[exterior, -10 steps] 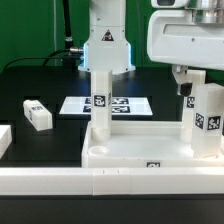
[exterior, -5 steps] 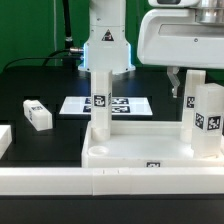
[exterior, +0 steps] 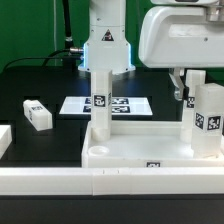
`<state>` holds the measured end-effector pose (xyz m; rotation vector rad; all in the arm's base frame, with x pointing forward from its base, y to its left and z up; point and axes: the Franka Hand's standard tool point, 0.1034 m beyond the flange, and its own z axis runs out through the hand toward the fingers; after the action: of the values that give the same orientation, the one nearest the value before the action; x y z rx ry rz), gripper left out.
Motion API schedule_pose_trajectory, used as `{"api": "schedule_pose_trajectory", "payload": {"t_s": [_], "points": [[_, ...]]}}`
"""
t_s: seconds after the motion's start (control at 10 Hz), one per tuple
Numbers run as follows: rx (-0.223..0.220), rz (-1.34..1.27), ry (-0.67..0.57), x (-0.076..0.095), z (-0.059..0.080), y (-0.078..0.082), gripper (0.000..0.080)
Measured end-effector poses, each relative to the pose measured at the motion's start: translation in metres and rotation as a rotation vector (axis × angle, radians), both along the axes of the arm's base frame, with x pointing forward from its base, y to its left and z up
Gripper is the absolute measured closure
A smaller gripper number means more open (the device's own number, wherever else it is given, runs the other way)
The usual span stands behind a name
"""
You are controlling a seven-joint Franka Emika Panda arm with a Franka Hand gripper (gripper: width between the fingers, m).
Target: Assemble desk
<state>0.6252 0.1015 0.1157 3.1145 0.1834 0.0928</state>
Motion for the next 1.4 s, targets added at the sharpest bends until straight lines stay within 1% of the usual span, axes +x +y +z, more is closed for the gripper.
{"api": "schedule_pose_trajectory", "payload": {"t_s": [0.1,0.3,0.4,0.5,0.6,0.7,0.9,1.2,1.4], "points": [[-0.01,0.032,0.001,-0.0001,-0.0002,-0.0004,0.015],[-0.011,0.016,0.001,-0.0002,-0.0004,-0.0007,0.015],[-0.011,0.015,0.001,-0.0001,-0.0003,-0.0008,0.0242],[-0.01,-0.001,0.0,-0.0001,-0.0004,-0.0009,0.0242],[-0.009,-0.014,0.0,-0.0001,-0.0003,-0.0008,0.0424],[-0.01,-0.014,0.0,-0.0002,-0.0005,-0.0012,0.0513],[-0.003,-0.129,-0.002,-0.0002,-0.0006,-0.0011,0.0513],[0.016,-0.376,-0.007,0.0,-0.0006,-0.0024,0.0513],[0.057,-0.671,-0.005,0.0005,-0.0004,-0.0045,0.0512]]}}
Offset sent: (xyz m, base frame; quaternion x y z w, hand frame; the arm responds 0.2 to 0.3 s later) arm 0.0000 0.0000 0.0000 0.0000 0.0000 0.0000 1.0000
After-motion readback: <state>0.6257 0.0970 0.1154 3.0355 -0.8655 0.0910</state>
